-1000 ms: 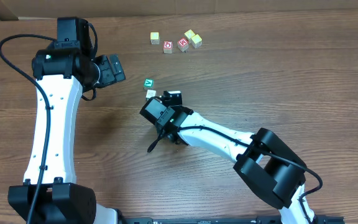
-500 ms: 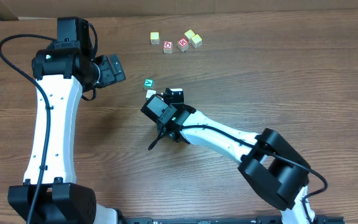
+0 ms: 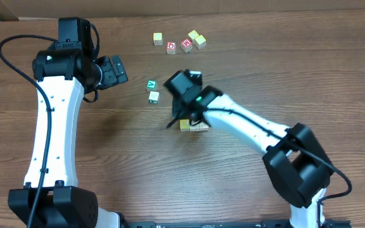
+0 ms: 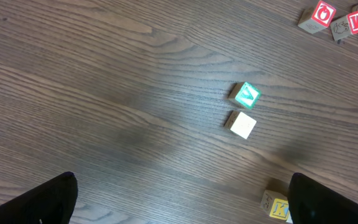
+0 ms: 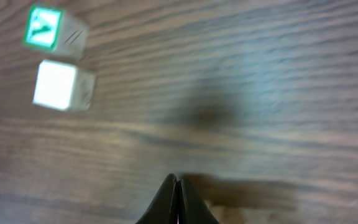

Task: Flip 5 blocks

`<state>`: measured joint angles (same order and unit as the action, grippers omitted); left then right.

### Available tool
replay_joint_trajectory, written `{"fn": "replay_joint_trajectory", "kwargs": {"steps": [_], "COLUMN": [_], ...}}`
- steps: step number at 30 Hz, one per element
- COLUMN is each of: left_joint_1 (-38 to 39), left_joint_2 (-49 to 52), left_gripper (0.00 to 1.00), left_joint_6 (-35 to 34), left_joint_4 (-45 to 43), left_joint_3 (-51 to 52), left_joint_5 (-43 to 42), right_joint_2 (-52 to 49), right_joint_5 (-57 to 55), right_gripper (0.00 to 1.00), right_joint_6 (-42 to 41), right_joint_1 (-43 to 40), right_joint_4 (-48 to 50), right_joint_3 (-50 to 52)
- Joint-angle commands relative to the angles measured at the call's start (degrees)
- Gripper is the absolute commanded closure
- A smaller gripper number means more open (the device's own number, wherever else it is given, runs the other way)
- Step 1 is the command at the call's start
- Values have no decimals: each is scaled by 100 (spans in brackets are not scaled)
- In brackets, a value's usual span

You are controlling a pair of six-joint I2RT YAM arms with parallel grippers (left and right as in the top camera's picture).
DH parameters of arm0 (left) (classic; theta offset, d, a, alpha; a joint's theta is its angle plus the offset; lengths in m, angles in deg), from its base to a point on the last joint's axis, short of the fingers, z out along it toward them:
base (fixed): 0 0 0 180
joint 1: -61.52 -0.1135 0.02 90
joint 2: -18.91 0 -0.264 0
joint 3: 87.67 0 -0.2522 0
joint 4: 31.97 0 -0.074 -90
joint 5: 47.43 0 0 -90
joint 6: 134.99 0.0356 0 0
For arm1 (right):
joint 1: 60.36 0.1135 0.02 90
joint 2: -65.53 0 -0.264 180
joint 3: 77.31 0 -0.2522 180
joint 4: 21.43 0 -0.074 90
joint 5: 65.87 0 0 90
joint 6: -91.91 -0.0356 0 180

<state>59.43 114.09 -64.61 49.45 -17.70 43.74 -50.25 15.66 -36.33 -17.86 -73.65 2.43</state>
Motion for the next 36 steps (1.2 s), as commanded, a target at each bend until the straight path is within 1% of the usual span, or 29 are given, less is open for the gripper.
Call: {"fn": "replay_joint_trajectory", "kwargs": {"steps": [1,4,11,16,23,36], "left_joint_1": [24,24,24,24,24,24], "left_joint_2": [39,39,39,39,39,39], "left_gripper": [0,0,0,0,0,0], "left_joint_6": [-120,-118,-118,-120,-118,-118], "left_joint_4": [-22,-22,-22,-22,-22,-22], "left_joint_3": [-144,-144,-144,-144,-144,-144], "left_joint_5": [74,74,74,74,74,74], "right_joint_2": [22,-7,-269,-393,-393,-391], "right_joint_5": [560,566,586,649,863,861], "right_gripper": [96,96,96,96,96,96], "right_joint_6": [450,575,579,855,852,850], "right_joint_1": [-157,-164,-28,-7,33,35], "right_joint_4": [68,61,37,22,-66,-208], "right_joint_3": [-129,-127,-90,-90,-90,-90]}}
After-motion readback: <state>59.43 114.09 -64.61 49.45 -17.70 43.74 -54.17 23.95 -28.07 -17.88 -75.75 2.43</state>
